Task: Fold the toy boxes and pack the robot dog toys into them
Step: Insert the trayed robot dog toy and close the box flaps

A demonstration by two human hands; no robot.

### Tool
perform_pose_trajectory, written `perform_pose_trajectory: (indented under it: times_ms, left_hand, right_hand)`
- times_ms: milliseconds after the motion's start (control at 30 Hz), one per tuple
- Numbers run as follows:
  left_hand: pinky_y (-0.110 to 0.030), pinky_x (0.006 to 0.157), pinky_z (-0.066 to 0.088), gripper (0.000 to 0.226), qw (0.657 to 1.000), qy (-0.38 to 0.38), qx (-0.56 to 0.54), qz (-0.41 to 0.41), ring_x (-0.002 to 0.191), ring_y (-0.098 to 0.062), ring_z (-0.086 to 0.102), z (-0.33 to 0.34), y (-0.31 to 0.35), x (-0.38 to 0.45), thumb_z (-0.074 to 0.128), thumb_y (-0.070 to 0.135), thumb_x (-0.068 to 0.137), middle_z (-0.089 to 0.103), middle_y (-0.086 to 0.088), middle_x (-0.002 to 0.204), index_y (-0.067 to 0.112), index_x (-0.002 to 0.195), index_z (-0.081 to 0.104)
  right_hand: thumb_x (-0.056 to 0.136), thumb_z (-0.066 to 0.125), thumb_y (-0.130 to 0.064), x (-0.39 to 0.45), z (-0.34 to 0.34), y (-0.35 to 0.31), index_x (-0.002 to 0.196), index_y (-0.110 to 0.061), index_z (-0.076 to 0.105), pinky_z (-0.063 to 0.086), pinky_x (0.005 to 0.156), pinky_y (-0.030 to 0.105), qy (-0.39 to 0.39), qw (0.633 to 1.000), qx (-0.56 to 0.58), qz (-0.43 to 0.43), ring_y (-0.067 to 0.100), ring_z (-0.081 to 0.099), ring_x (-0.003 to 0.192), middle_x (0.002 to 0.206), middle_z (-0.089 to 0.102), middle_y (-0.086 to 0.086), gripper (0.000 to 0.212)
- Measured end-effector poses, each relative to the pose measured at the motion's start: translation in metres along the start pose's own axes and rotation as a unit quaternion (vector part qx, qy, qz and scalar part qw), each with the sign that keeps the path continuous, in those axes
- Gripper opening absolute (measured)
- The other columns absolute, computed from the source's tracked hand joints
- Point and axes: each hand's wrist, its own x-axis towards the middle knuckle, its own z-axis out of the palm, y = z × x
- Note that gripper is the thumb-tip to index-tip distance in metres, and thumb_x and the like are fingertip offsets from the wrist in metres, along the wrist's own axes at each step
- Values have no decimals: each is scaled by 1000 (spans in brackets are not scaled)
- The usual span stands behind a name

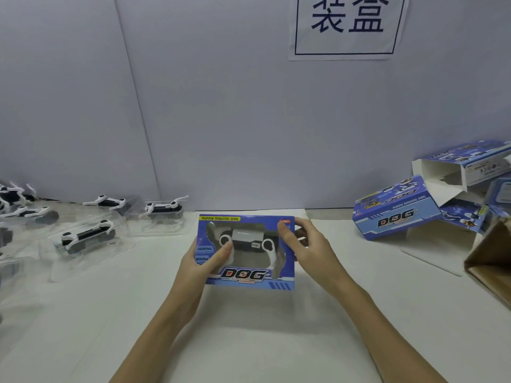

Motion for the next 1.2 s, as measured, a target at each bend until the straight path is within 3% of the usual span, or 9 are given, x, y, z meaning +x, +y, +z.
perform_pose_trajectory:
  times_ms: [233, 333, 400, 500, 600, 700, 933, 1067, 1200]
  left_hand:
    - [-28, 77, 62, 68, 999, 14, 11, -31, 103, -28, 76, -13, -10, 5, 88, 54, 71, 76, -9, 118, 20, 126, 68]
    - [-28, 79, 58, 58, 998, 36, -22, -53, 102, -12, 75, 1, -10, 12, 62, 56, 88, 74, -1, 121, 21, 134, 63]
    - [-45, 86, 54, 62, 996, 45, -45, -68, 111, -24, 70, 2, -12, 18, 46, 58, 90, 70, -7, 129, 25, 141, 58]
    - [-51, 86, 52, 64, 996, 34, -31, -78, 114, -33, 66, -7, -16, 21, 40, 65, 91, 71, -10, 125, 25, 131, 70]
    - [-50, 85, 51, 68, 995, 21, -14, -97, 110, -36, 66, -9, -20, 22, 36, 67, 93, 74, -11, 120, 20, 120, 77]
    - [-49, 82, 51, 70, 993, 13, 6, -119, 109, -37, 64, -4, -24, 26, 36, 67, 92, 74, -11, 117, 16, 115, 78]
    - [-45, 74, 48, 69, 992, 21, 24, -118, 100, -38, 63, -4, -24, 29, 32, 59, 99, 72, -16, 114, 6, 109, 76]
    - [-46, 70, 49, 66, 995, 44, 21, -85, 91, -37, 62, -5, -26, 30, 36, 53, 101, 72, -19, 109, 2, 102, 77]
    - [-46, 69, 50, 63, 996, 61, 21, -63, 87, -37, 63, -6, -30, 30, 43, 55, 94, 76, -15, 99, 6, 92, 82]
  right_hand:
    - [85, 72, -60, 0, -3, 4, 123, -26, 66, 62, 63, 33, -57, 996, -31, 58, 14, 77, 88, 99, 77, 0, 52]
    - [88, 78, -49, 6, -20, -9, 121, -14, 69, 58, 57, 31, 16, 997, 11, 68, 13, 75, 71, 79, 77, 2, 49]
    - [87, 80, -44, 10, -36, -20, 119, -6, 68, 57, 54, 29, 87, 988, 107, 72, 16, 73, 69, 86, 76, 14, 51]
    - [83, 80, -43, 10, -71, -39, 113, -5, 67, 60, 61, 29, 206, 911, 357, 9, 23, 73, 83, 90, 73, 13, 50]
    - [83, 72, -55, 7, -103, -45, 138, -8, 57, 62, 82, 32, 243, 820, 499, -137, 27, 69, 119, 119, 72, 8, 74]
    - [94, 63, -50, 9, -109, -36, 139, -18, 53, 62, 84, 35, 236, 880, 383, -151, 23, 73, 114, 126, 73, 7, 57]
    - [104, 62, -19, 19, -69, 2, 91, -10, 71, 52, 56, 25, 183, 977, 112, -17, 17, 67, 60, 74, 74, 6, 19]
    - [101, 63, -14, 24, -58, 15, 103, -19, 67, 53, 68, 21, 226, 967, -103, -61, 14, 69, 86, 95, 73, -2, 7]
    - [101, 62, -17, 53, -81, 15, 142, -17, 47, 45, 102, 34, 310, 877, -366, -33, 27, 42, 135, 147, 44, 10, 45]
